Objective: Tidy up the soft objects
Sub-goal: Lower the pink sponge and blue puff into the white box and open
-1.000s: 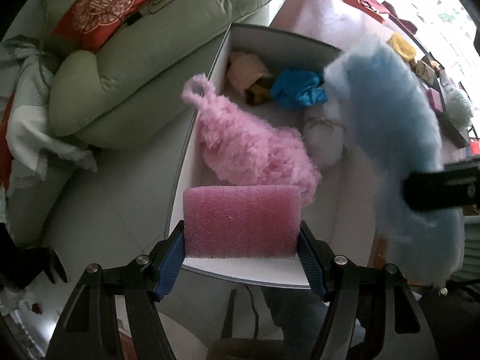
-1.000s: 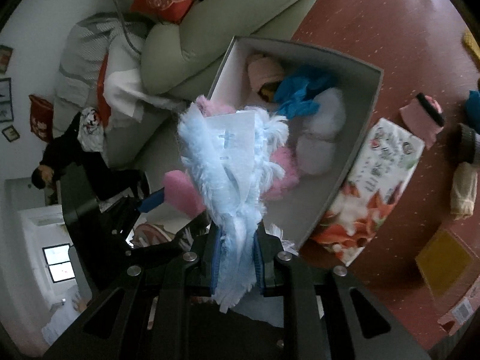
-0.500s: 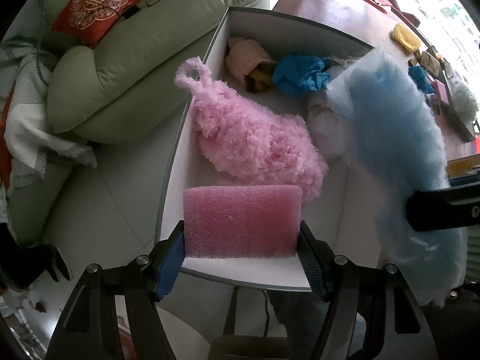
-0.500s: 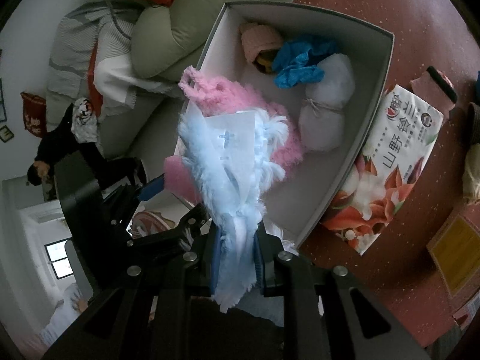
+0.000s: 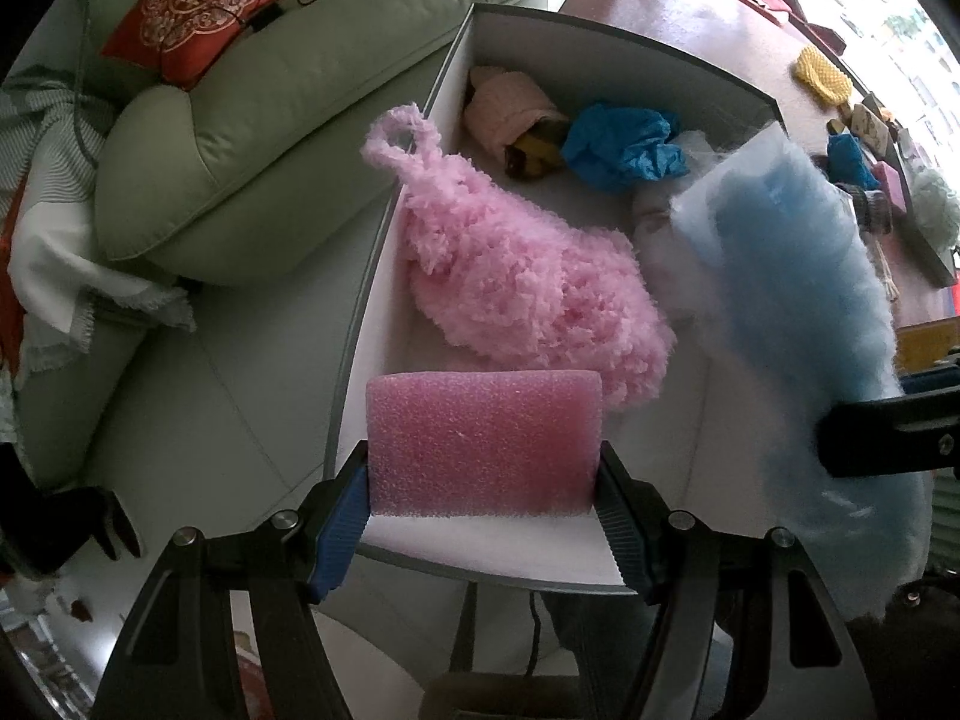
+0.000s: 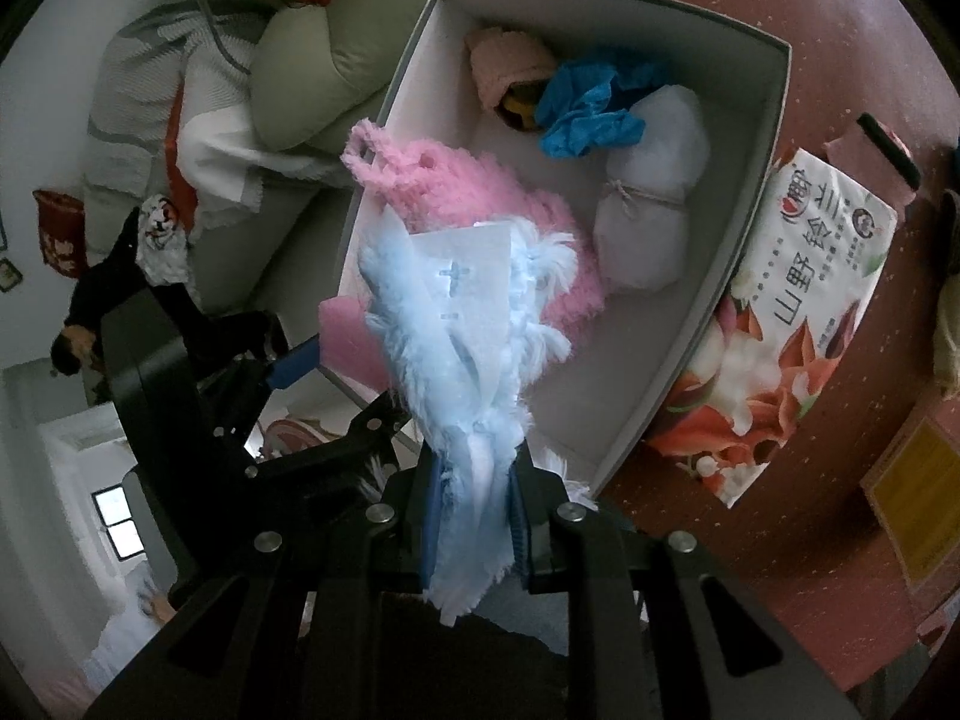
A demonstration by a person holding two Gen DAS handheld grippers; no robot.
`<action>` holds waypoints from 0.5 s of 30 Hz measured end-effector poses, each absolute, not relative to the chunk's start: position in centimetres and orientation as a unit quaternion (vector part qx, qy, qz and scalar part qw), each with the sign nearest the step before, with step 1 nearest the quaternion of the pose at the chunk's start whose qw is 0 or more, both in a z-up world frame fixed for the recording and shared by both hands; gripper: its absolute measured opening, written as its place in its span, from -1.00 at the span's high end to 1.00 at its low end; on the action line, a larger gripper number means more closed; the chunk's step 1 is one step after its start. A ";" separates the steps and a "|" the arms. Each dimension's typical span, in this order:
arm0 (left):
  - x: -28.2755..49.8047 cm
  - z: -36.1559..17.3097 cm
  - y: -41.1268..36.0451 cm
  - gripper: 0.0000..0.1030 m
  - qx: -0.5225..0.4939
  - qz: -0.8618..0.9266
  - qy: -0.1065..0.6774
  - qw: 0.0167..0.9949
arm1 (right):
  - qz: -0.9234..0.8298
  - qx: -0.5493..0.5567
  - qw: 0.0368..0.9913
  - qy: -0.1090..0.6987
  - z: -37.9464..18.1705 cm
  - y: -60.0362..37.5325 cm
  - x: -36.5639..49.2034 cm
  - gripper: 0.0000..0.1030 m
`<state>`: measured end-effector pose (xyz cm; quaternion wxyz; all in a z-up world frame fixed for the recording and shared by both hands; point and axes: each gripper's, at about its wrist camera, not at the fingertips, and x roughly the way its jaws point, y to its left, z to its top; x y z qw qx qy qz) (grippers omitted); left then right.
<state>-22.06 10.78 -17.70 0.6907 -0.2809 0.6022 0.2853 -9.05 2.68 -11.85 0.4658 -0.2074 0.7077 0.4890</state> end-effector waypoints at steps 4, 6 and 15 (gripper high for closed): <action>-22.1 -17.8 10.9 -0.37 -0.279 0.285 0.601 0.693 | 0.486 -0.212 0.468 0.707 -11.9 2.8 -9.1 0.57; -22.2 -17.9 10.9 -0.37 -0.278 0.284 0.602 0.693 | 0.485 -0.211 0.465 0.710 -12.2 2.9 -9.2 0.57; -22.1 -18.1 11.1 -0.37 -0.278 0.278 0.605 0.693 | 0.477 -0.203 0.454 0.724 -13.1 2.9 -9.3 0.56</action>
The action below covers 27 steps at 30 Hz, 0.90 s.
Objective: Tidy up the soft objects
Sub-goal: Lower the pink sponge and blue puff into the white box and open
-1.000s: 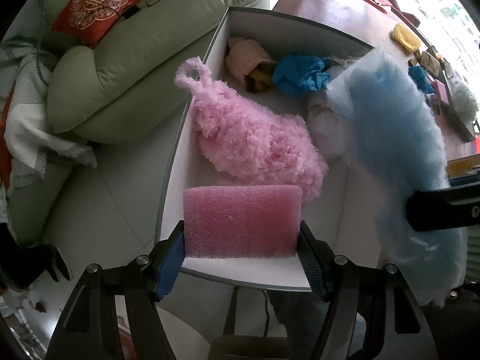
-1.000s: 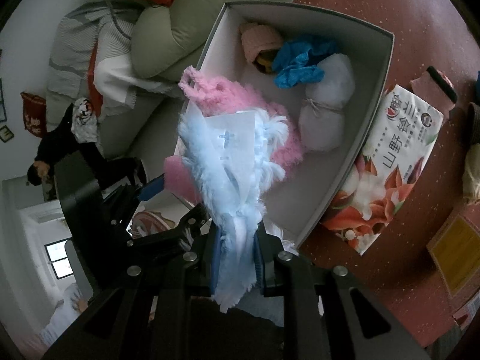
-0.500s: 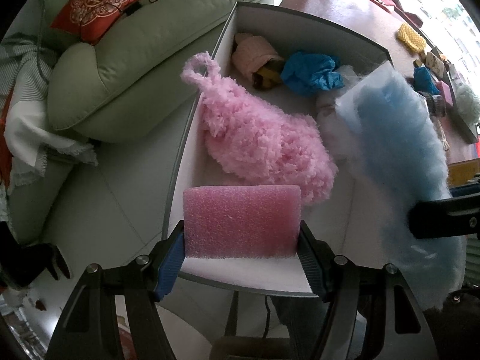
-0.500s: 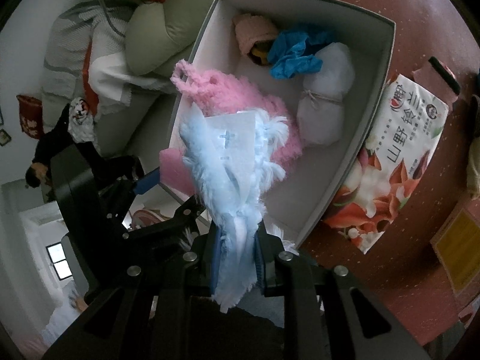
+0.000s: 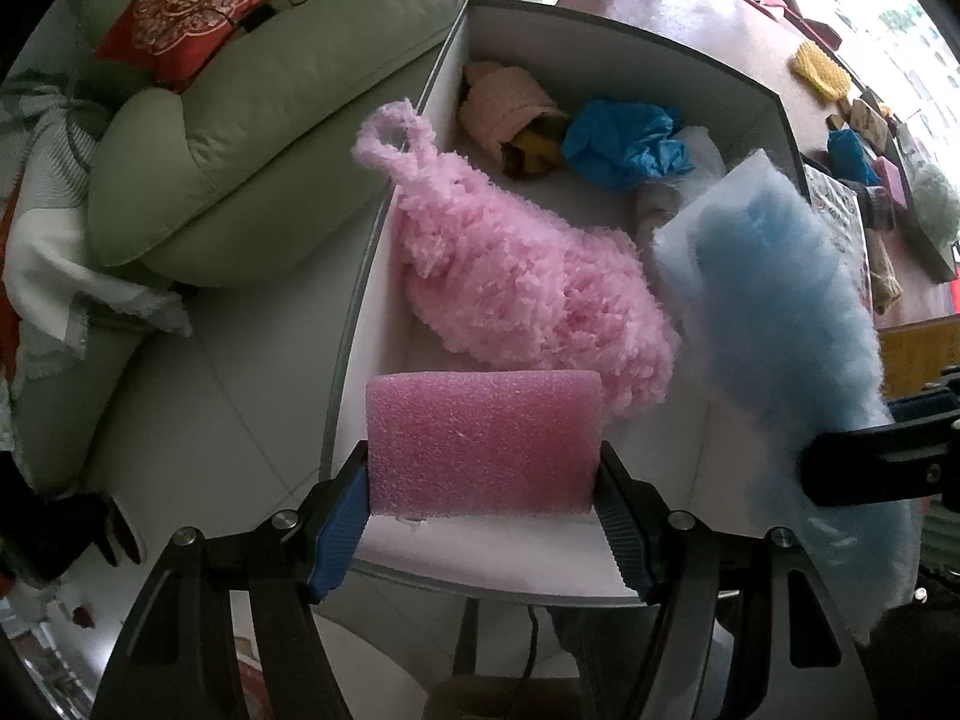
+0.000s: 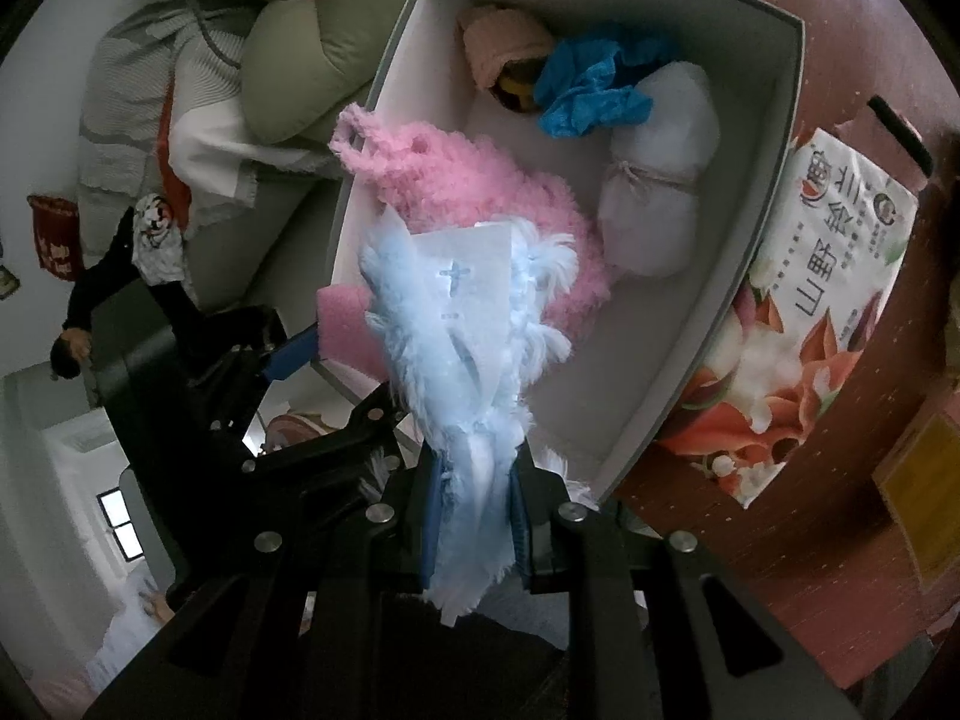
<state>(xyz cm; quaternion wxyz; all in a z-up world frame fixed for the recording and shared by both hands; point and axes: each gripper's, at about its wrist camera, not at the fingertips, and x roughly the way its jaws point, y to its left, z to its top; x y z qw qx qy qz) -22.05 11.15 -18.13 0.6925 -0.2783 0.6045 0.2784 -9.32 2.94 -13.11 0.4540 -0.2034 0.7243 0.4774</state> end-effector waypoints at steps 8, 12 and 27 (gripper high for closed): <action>-21.7 -18.8 11.1 -0.37 -0.270 0.273 0.614 0.690 | 0.465 -0.223 0.466 0.719 -13.7 3.5 -9.4 0.55; -21.5 -19.1 11.3 -0.37 -0.267 0.268 0.618 0.689 | 0.466 -0.244 0.472 0.707 -13.6 4.1 -9.7 0.55; -20.7 -20.0 11.0 -0.39 -0.266 0.259 0.625 0.686 | 0.467 -0.271 0.465 0.702 -14.6 5.0 -10.3 0.25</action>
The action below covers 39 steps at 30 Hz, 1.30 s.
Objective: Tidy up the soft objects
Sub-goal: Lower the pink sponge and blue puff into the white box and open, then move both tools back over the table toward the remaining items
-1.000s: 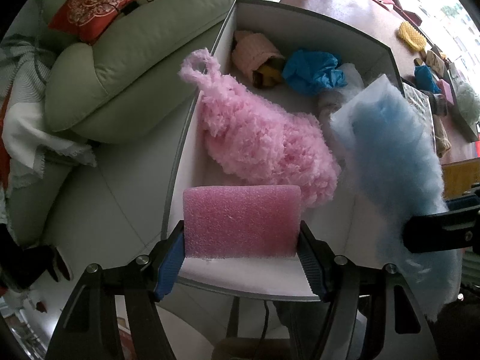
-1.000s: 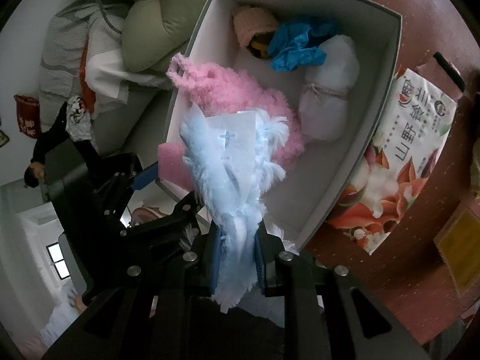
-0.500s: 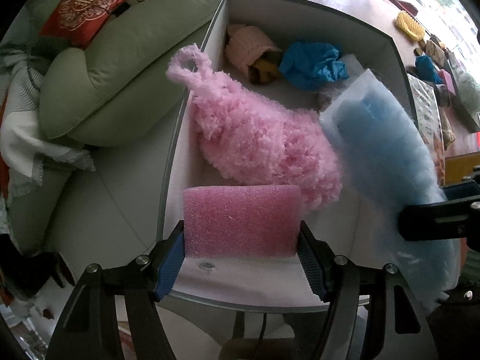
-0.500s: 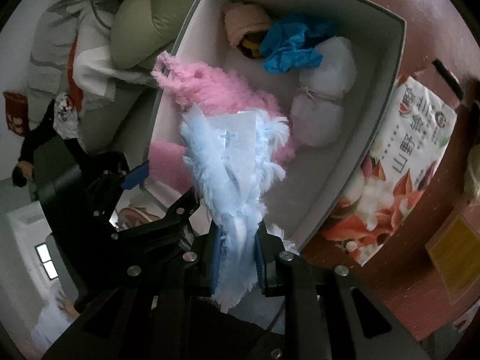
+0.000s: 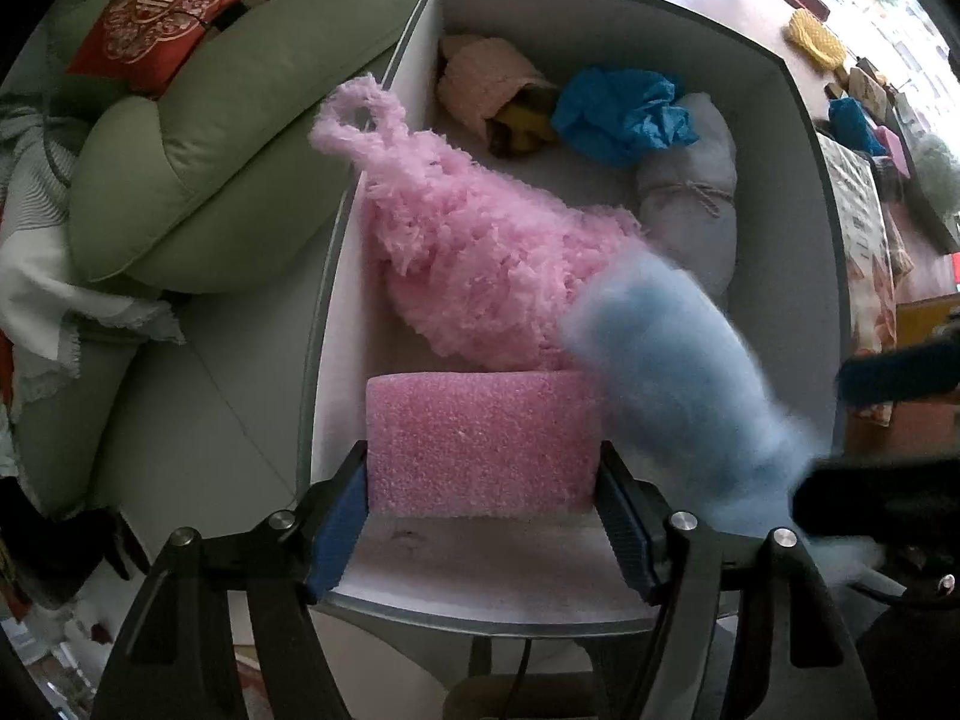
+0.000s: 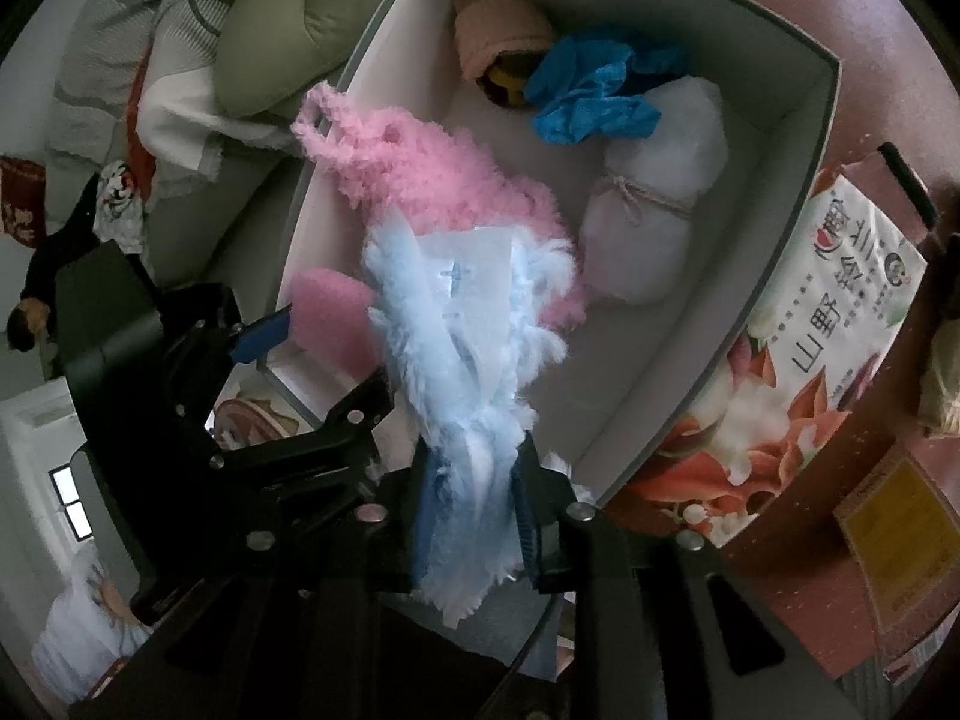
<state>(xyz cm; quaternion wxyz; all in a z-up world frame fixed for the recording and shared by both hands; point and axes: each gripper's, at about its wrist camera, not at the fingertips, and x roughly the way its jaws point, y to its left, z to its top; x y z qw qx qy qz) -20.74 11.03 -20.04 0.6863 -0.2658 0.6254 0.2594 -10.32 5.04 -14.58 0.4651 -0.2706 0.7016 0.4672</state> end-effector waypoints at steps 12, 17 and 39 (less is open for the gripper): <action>-19.6 -19.3 10.6 -0.99 -0.276 0.259 0.622 0.685 | 0.466 -0.230 0.513 0.683 -12.5 3.7 -7.8 -1.00; -18.6 -18.4 11.3 -0.99 -0.292 0.246 0.617 0.689 | 0.463 -0.190 0.541 0.676 -10.3 2.5 -5.4 -1.00; -6.2 -12.9 6.1 -0.99 -0.249 0.132 0.619 0.733 | 0.330 0.025 0.657 0.678 -5.8 -15.4 9.4 -1.00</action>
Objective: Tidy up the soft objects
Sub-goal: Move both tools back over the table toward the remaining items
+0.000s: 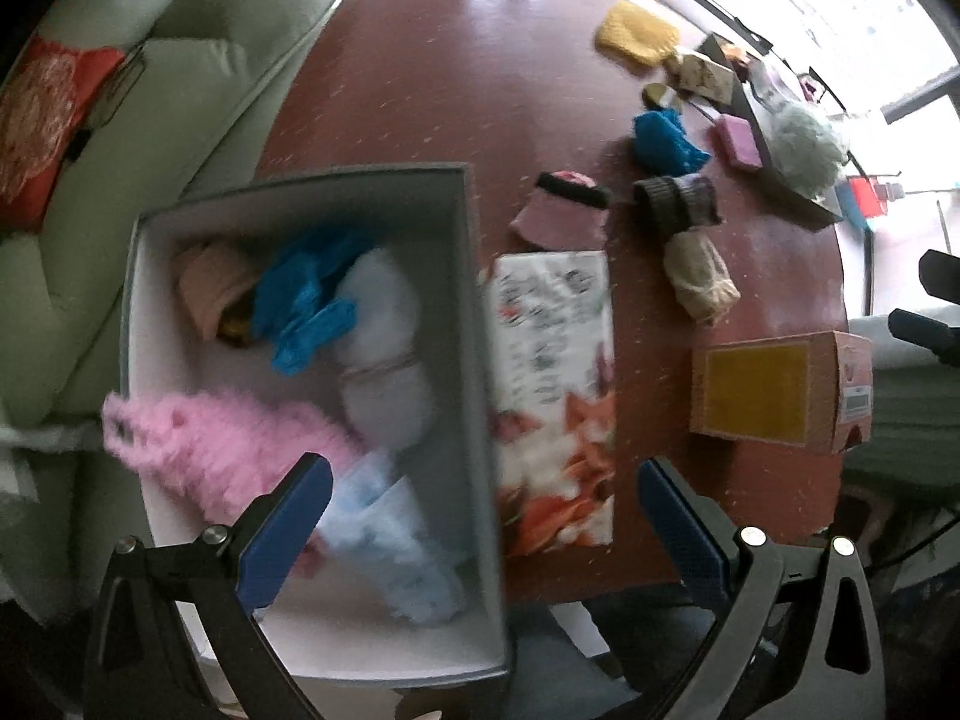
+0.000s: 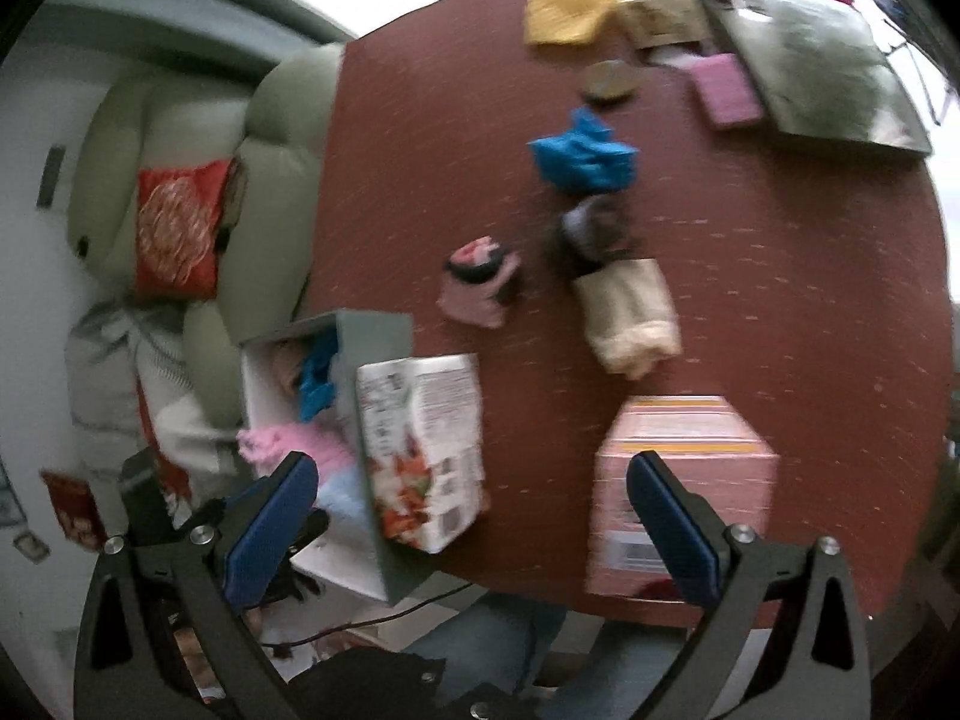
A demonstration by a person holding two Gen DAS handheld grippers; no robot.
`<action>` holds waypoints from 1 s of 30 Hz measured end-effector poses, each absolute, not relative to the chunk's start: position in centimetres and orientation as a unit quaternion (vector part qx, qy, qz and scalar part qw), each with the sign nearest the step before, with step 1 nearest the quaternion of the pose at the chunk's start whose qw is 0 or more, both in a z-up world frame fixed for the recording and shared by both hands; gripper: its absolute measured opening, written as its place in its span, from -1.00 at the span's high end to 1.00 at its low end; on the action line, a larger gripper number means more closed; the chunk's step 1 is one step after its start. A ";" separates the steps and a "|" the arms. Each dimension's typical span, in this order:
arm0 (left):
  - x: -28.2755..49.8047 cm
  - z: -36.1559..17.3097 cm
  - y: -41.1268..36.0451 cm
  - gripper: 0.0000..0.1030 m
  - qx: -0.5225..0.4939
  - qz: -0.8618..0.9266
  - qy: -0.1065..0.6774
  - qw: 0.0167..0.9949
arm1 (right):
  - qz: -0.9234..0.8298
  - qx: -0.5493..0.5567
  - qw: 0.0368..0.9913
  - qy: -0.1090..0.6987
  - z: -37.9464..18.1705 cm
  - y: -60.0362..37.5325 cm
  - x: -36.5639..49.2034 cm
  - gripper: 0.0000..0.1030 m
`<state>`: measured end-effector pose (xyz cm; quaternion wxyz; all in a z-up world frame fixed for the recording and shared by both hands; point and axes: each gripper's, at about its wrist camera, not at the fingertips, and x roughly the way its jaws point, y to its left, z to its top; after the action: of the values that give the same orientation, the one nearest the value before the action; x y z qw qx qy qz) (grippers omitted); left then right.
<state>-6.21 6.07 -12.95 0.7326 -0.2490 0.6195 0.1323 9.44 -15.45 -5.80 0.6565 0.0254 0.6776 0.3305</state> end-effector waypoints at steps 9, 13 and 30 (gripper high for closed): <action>0.2 -11.3 3.7 -0.99 -0.223 0.127 0.617 0.744 | 0.291 0.024 0.692 0.660 -5.2 -20.5 12.7 -1.00; 3.7 -11.9 3.2 -0.99 -0.195 0.140 0.629 0.740 | 0.266 0.010 0.712 0.650 -4.9 -22.7 14.7 -1.00; 10.3 -17.0 4.6 -0.99 -0.204 0.216 0.656 0.694 | 0.295 -0.036 0.715 0.633 -8.3 -20.1 23.6 -1.00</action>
<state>10.27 4.64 -17.00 0.6940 -0.2044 0.6558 0.2157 23.65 -20.08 -8.28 0.7146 -0.0358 0.6330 0.2955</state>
